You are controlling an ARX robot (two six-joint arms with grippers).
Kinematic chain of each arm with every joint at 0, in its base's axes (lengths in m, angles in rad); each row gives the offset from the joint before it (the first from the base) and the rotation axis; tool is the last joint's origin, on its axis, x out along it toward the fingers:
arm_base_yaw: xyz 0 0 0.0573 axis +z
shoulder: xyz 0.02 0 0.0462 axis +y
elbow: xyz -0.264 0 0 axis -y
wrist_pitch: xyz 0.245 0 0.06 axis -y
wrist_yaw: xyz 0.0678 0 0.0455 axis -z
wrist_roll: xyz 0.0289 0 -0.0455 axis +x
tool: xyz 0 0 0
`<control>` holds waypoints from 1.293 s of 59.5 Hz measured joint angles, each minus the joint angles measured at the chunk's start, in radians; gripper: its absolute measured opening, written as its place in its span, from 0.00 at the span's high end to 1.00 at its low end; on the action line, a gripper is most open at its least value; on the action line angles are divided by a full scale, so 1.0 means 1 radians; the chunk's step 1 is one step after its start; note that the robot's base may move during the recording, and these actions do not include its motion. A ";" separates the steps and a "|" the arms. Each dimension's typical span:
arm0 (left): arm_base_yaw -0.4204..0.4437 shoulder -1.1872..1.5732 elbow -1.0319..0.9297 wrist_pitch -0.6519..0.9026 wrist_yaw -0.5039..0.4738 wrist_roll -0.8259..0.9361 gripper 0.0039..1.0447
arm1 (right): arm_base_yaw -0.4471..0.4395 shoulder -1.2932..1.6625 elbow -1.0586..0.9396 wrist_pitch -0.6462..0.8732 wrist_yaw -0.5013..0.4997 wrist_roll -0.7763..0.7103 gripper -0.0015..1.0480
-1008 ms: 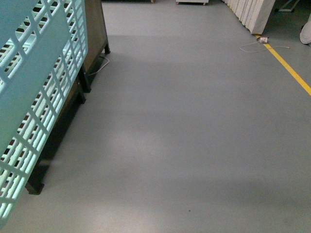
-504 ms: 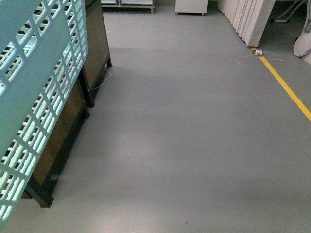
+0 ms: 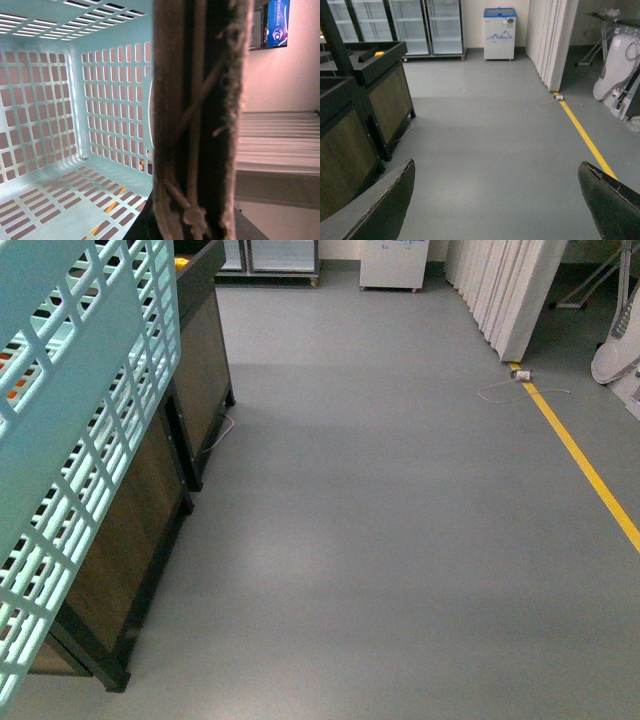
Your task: Pick lemon and mango into basket
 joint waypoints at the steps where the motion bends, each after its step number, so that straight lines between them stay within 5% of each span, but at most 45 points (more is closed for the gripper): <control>1: 0.000 0.000 0.000 0.000 -0.001 0.000 0.96 | 0.000 0.000 0.000 0.000 -0.001 0.000 0.08; 77: -0.004 -0.001 0.000 0.000 0.001 -0.002 0.96 | 0.000 0.001 0.000 0.000 0.001 0.000 0.08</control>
